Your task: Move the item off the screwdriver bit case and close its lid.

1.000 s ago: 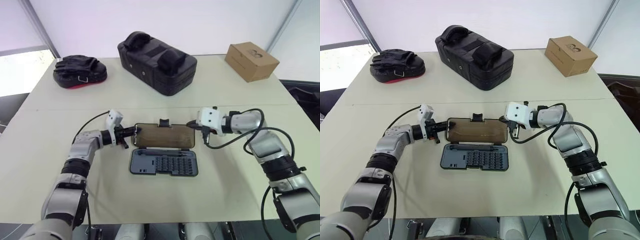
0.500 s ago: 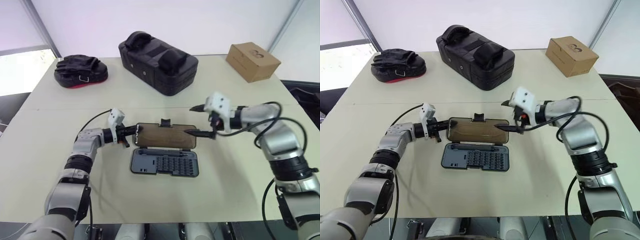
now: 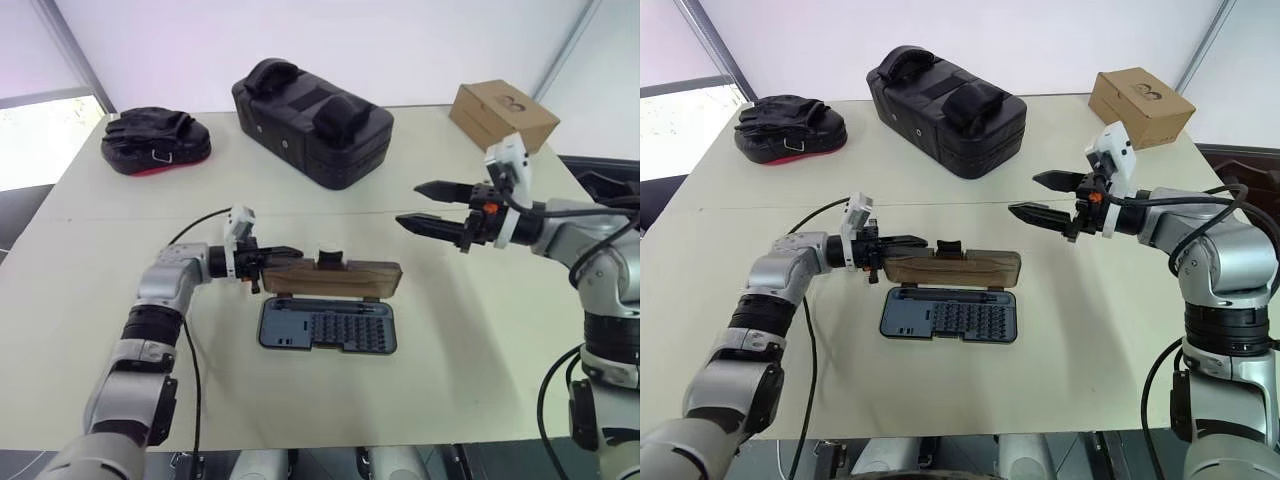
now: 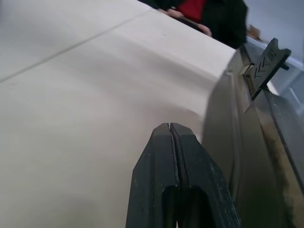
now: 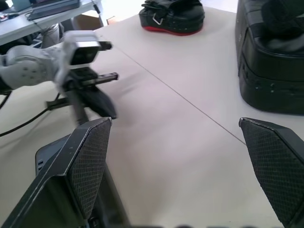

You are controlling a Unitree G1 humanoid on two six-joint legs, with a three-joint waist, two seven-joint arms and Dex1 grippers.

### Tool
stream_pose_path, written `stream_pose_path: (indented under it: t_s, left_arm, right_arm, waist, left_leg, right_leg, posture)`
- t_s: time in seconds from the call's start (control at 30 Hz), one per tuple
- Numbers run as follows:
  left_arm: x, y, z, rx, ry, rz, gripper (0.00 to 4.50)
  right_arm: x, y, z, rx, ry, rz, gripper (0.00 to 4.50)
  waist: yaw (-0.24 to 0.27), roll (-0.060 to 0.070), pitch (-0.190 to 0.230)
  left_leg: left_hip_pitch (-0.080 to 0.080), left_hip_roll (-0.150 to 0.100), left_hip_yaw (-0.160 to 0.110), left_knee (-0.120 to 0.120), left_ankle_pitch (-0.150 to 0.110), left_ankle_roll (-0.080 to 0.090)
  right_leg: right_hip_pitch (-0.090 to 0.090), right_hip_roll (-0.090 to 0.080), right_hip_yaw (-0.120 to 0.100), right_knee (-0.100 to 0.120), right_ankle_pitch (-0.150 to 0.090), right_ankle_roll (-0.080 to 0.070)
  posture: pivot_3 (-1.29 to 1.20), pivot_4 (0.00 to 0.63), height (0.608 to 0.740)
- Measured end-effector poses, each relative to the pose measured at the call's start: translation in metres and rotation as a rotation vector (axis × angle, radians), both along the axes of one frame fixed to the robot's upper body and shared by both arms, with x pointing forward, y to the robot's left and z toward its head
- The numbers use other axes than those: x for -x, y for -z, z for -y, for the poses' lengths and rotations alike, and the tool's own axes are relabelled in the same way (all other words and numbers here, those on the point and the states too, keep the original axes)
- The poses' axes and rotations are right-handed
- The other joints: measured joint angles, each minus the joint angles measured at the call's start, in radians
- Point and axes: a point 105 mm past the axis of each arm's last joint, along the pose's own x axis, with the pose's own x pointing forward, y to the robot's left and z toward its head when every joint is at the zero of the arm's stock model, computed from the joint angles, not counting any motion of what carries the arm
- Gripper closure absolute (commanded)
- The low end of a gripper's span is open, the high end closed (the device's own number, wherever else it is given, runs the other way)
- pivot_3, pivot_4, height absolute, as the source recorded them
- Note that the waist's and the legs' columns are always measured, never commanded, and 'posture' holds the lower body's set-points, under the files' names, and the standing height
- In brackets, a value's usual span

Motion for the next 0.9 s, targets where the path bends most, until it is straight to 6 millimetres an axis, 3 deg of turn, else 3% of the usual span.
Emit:
stream_pose_path:
  t_s: [0.13,0.33,0.47,0.6,0.77,0.9]
  left_arm:
    - [0.017,-0.008,-0.006,-0.032,0.056,-0.011,4.50]
    - [0.062,-0.007,-0.006,-0.102,0.236,-0.113,4.50]
    - [0.069,-0.010,-0.007,-0.127,0.262,-0.121,4.50]
    - [0.052,-0.010,-0.005,-0.091,0.191,-0.097,4.50]
    - [-0.010,-0.040,0.000,-0.046,-0.005,0.083,4.50]
    - [-0.032,-0.045,0.002,-0.055,-0.055,0.166,4.50]
  right_arm:
    - [0.000,-0.001,-0.001,-0.012,0.005,-0.008,0.02]
    - [0.000,-0.005,-0.001,-0.003,0.006,-0.018,0.02]
    - [0.000,-0.004,-0.001,0.010,0.004,-0.022,0.02]
    - [0.001,-0.001,-0.004,0.033,-0.009,-0.031,0.02]
    - [0.021,0.009,-0.026,0.142,-0.161,-0.052,0.02]
    - [0.032,0.019,-0.036,0.185,-0.239,-0.074,1.32]
  waist:
    - [0.001,0.000,0.000]
    - [0.001,0.000,0.000]
    - [0.003,0.000,0.000]
    - [0.003,0.000,0.000]
    - [0.005,-0.001,0.001]
    - [0.000,-0.001,0.001]
  left_leg:
    - [-0.001,0.000,0.000,0.000,0.000,0.000]
    - [-0.001,0.000,0.000,0.000,0.000,0.000]
    - [-0.001,0.000,0.000,0.000,0.000,0.000]
    - [-0.001,0.000,0.000,0.001,0.000,0.000]
    - [-0.002,-0.001,0.000,0.002,0.000,0.000]
    - [-0.002,-0.001,0.001,0.002,0.000,0.000]
  right_leg:
    - [0.000,0.000,0.000,0.000,0.000,0.000]
    - [0.000,0.000,0.000,-0.001,0.000,0.000]
    - [0.000,0.000,0.000,0.000,0.000,0.000]
    - [0.000,0.000,0.000,0.000,0.000,0.000]
    - [0.000,0.000,-0.001,-0.001,0.000,0.000]
    - [0.000,0.000,-0.001,-0.002,0.000,0.000]
  posture:
    - [0.00,0.150,0.740]
    - [0.00,0.150,0.740]
    - [0.00,0.150,0.740]
    - [0.00,0.150,0.740]
    - [0.00,0.150,0.740]
    - [0.00,0.150,0.740]
